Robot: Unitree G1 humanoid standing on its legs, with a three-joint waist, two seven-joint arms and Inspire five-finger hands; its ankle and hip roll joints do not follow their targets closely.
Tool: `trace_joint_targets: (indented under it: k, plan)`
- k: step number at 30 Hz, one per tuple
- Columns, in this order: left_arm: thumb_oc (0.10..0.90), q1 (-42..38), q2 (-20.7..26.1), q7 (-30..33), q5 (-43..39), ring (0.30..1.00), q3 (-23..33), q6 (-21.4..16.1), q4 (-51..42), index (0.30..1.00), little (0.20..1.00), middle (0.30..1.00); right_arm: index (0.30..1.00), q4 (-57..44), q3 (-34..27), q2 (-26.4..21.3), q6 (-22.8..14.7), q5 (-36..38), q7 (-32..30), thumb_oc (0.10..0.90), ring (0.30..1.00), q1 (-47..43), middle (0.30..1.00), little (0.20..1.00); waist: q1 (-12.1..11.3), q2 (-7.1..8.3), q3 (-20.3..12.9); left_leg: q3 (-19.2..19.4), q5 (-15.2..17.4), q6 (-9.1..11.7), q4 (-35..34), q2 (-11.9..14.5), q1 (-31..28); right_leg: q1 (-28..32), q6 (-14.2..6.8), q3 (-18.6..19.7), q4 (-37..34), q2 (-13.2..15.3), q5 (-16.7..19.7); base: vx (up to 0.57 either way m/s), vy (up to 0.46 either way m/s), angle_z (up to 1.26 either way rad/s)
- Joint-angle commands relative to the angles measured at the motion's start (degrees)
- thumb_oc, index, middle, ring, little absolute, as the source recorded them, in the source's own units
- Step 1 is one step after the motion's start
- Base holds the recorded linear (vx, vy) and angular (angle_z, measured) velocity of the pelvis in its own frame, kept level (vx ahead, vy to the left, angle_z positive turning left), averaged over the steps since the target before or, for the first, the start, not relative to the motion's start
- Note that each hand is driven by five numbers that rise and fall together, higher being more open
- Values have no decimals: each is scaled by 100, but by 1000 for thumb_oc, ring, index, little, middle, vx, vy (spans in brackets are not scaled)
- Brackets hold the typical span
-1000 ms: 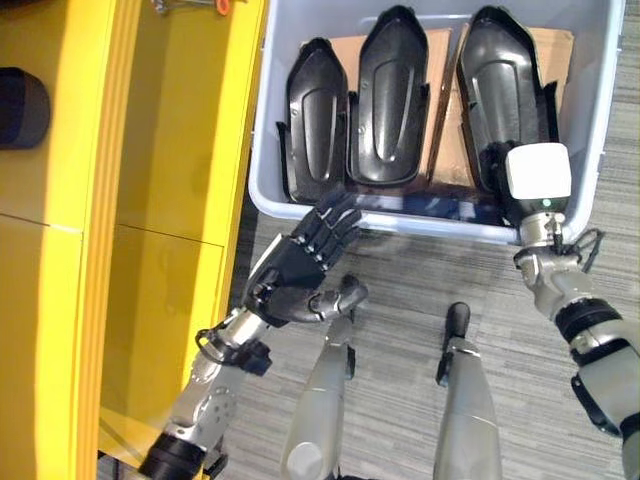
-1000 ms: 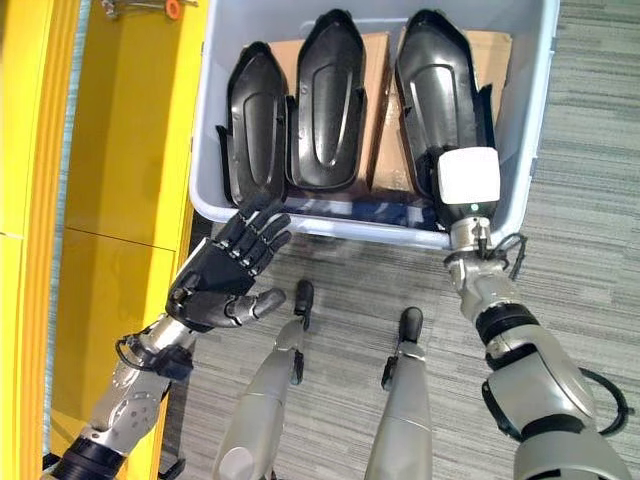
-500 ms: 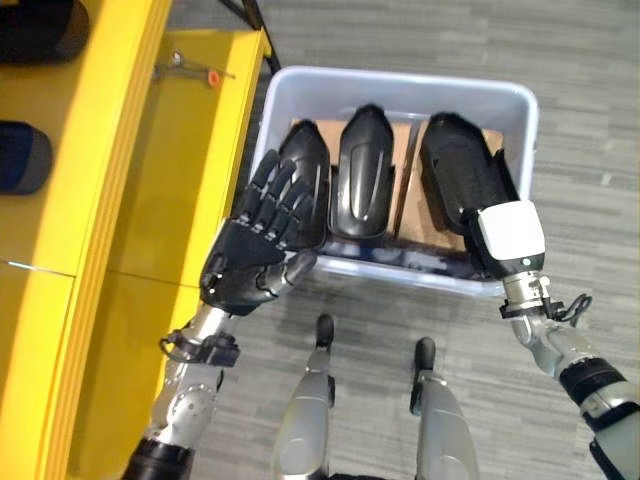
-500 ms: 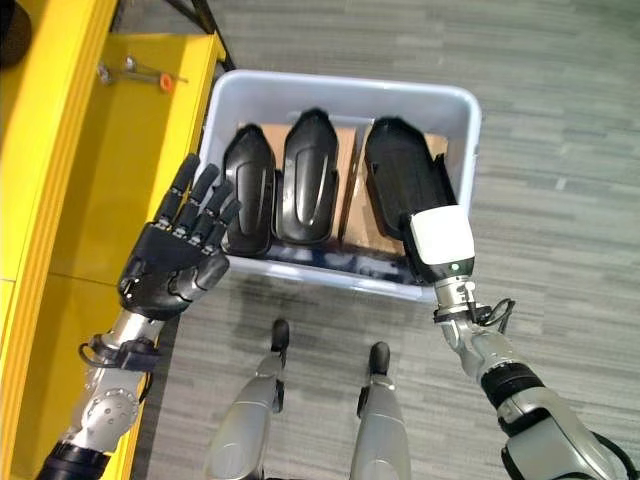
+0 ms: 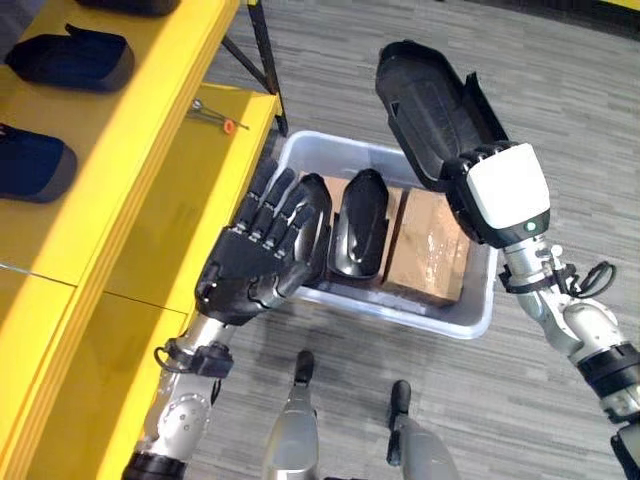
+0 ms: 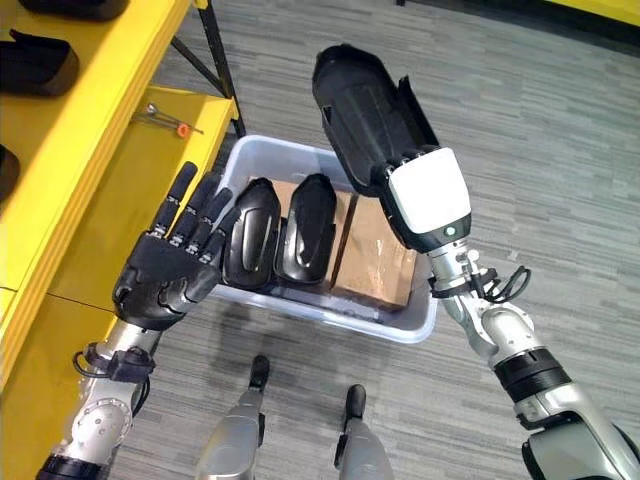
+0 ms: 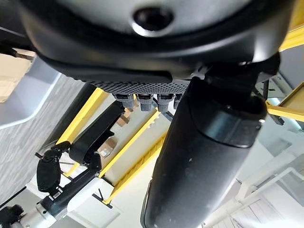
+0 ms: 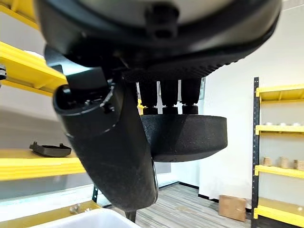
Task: Move parts from the plastic box to the shelf.
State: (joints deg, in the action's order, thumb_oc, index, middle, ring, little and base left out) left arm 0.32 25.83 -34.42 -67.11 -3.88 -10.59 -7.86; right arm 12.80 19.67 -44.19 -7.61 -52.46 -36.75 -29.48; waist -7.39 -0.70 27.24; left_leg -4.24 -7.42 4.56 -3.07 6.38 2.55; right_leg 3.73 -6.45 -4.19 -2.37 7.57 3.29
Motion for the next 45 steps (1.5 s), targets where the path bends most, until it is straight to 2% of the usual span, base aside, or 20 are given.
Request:
trace_joint_targets:
  k: [1, 2, 4, 6, 12, 16, 17, 19, 21, 23, 24, 26, 27, 28, 32, 34, 35, 43, 44, 45]
  plan:
    - [900, 197, -165, -452, -138, 1000, -35, 324, -364, 1000, 1000, 1000, 300, -664, -382, 33, -100, 1003, 4, 400, 300, 0, 300, 300, 42, 191, -1475, -145, 107, 0, -193, 66, 59, -150, 164, 34, 360, -152, -412, 186, 163, 12]
    - [900, 325, -190, -523, 10, 1000, -89, 487, -410, 1000, 1000, 1000, 300, -964, -535, 119, -167, 1401, 104, 400, 300, 203, 300, 300, 77, 185, -1585, -118, 143, 2, -193, 71, -16, -71, 165, 9, 318, -134, -407, 154, 183, 7]
    - [900, 399, -192, -476, 60, 1000, -129, 502, -397, 1000, 1000, 1000, 300, -1104, -628, 239, -314, 1609, 194, 400, 300, 329, 300, 300, 120, 163, -1661, -92, 181, -1, -193, 73, -86, -9, 167, 0, 280, -122, -409, 103, 179, 1]
    - [900, 456, -195, -218, 218, 1000, -159, 157, -345, 1000, 1000, 1000, 300, -1351, -684, 392, -506, 1835, 317, 400, 300, 524, 300, 300, 183, 138, -1752, -32, 237, -3, -193, 78, -178, 60, 148, -5, 232, -92, -398, 78, 184, -5]
    - [900, 620, -355, 145, 773, 1000, -93, -23, -135, 1000, 1000, 1000, 300, -2156, -887, 781, -984, 2325, 784, 400, 300, 1628, 300, 300, 356, 128, -1935, 127, 366, -106, -193, -15, -339, 126, 49, 1, 242, 43, -342, 54, 210, -6]
    - [900, 726, -331, 279, 1136, 1000, -88, -163, 45, 1000, 1000, 1000, 300, -2205, -804, 913, -1085, 2148, 863, 400, 300, 2041, 300, 300, 439, 125, -1955, 287, 505, -223, -193, -137, -515, 199, -35, -67, 305, 183, -348, 44, 242, -10]
    - [900, 759, -300, 261, 1249, 1000, -101, -313, 231, 1000, 1000, 1000, 300, -2101, -798, 951, -1206, 2154, 695, 400, 300, 2162, 300, 300, 497, 140, -1995, 399, 556, -292, -193, -232, -595, 239, -144, -98, 259, 283, -232, 51, 318, -14]
    - [900, 759, -264, 195, 1316, 1000, -119, -372, 267, 1000, 1000, 1000, 300, -2141, -824, 973, -1257, 2117, 571, 400, 300, 2216, 300, 300, 520, 148, -2016, 449, 574, -324, -193, -282, -607, 231, -210, -109, 221, 342, -146, 20, 234, -20]
    - [900, 773, -185, 21, 1312, 1000, -144, -294, 215, 1000, 1000, 1000, 300, -2273, -905, 985, -1276, 2023, 471, 400, 300, 2299, 300, 300, 557, 152, -2035, 545, 619, -380, -193, -350, -624, 187, -298, -122, 191, 425, -44, -11, 188, -16]
    - [900, 825, -79, 34, 1340, 1000, -193, 89, 131, 1000, 1000, 1000, 300, -2286, -960, 975, -1191, 2049, 422, 400, 300, 2292, 300, 300, 574, 143, -2042, 777, 712, -474, -193, -453, -679, 102, -358, -260, 216, 520, 58, -39, 189, -5]
    - [900, 832, -72, 53, 1350, 1000, -194, 96, 121, 1000, 1000, 1000, 300, -2273, -956, 975, -1189, 2054, 423, 400, 300, 2277, 300, 300, 569, 144, -2041, 805, 720, -480, -193, -459, -687, 97, -359, -282, 220, 524, 64, -42, 164, -16]
    - [900, 922, 14, 215, 1483, 1000, -245, 194, 90, 1000, 1000, 1000, 300, -2178, -869, 941, -1252, 2152, 357, 400, 300, 2065, 300, 300, 506, 145, -2028, 1141, 794, -532, -193, -499, -777, 1, -379, -629, 328, 512, 100, -48, 98, -34]
    - [900, 974, 65, 174, 1400, 1000, -261, 290, 118, 1000, 1000, 1000, 300, -2272, -887, 881, -1246, 2230, 352, 400, 300, 2027, 300, 300, 514, 138, -2039, 1216, 823, -579, -193, -517, -785, -31, -341, -645, 445, 380, -39, -51, 62, -49]
    - [900, 977, 71, 188, 1381, 1000, -267, 304, 119, 1000, 1000, 1000, 300, -2316, -904, 863, -1227, 2257, 367, 400, 300, 2036, 300, 300, 520, 135, -2044, 1210, 829, -591, -193, -524, -782, -45, -325, -615, 478, 342, -78, -49, 33, -50]
    - [900, 860, 81, 366, 1228, 1000, -379, 629, 76, 1000, 1000, 1000, 300, -2543, -1002, 723, -1092, 2384, 354, 400, 300, 2132, 300, 300, 646, 100, -2074, 891, 799, -694, -187, -603, -717, -165, -29, -109, 732, -144, -407, -40, -3, -10]
    - [900, 807, 58, 292, 1187, 1000, -465, 681, 148, 1000, 1000, 1000, 300, -2514, -1125, 700, -1048, 2362, 290, 400, 300, 2285, 300, 300, 753, 97, -2109, 484, 768, -723, -189, -697, -695, -145, 116, 372, 723, -448, -466, -10, -95, 53]
    - [900, 792, 65, 353, 1271, 1000, -521, 720, 75, 1000, 1000, 1000, 300, -2522, -1226, 706, -1009, 2443, 279, 400, 300, 2406, 300, 300, 830, 104, -2143, 137, 700, -709, -193, -770, -634, -141, 217, 718, 639, -673, -422, -46, -179, 114]
    - [900, 1077, 73, 762, 1466, 1000, -345, 559, -114, 1000, 1000, 1000, 300, -2692, -1256, 636, -1264, 2846, 532, 400, 300, 2528, 300, 300, 741, 100, -2095, -207, 586, -594, -168, -781, -568, -72, 327, 702, 460, -784, -409, -30, -143, 43]
    - [900, 1200, 131, 1056, 1559, 1000, -315, 456, -314, 1000, 1000, 1000, 300, -2761, -1172, 563, -1410, 2991, 586, 400, 300, 2453, 300, 300, 641, 100, -2020, -315, 549, -571, -121, -788, -460, -101, 403, 587, 453, -807, -455, -72, -180, 10]
    - [900, 1221, 135, 1076, 1559, 1000, -305, 457, -339, 1000, 1000, 1000, 300, -2782, -1163, 562, -1390, 2980, 579, 400, 300, 2451, 300, 300, 627, 100, -2011, -328, 543, -568, -114, -791, -448, -100, 410, 567, 453, -810, -462, -73, -192, 17]
